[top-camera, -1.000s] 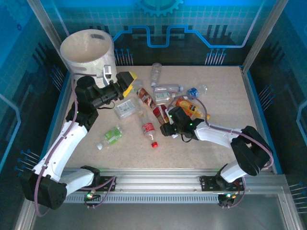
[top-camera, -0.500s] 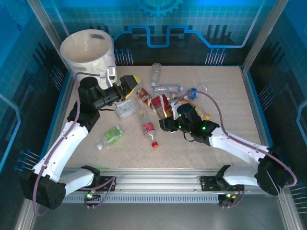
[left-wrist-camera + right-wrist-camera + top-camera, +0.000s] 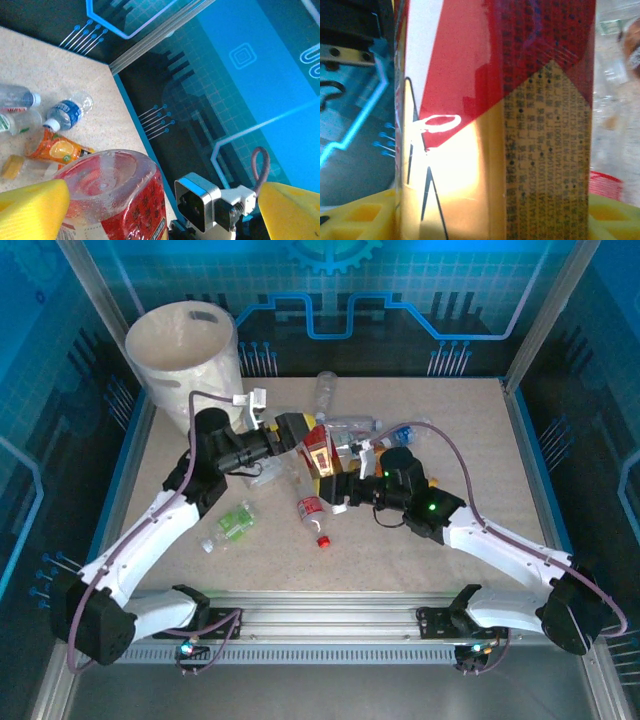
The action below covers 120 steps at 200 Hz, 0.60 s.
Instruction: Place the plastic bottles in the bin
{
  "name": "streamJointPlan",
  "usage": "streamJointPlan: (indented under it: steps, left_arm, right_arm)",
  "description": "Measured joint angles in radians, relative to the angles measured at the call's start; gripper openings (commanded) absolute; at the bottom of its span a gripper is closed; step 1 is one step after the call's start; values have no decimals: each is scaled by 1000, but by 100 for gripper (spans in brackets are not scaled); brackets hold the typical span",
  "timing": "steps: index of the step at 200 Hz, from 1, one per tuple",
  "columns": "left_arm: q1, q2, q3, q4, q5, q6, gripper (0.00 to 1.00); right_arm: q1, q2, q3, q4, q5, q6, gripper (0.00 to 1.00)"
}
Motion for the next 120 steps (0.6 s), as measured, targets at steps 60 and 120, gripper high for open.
streamJointPlan:
  steps: [60,120]
  left_arm:
    - [0,-36,-14,31,16,50,99]
    - [3,-57,-11,-169,-56,87,99]
  right_arm:
    - [1,3,-4,75,-62,73,34]
    - [19,7,2,149,-65,66,35]
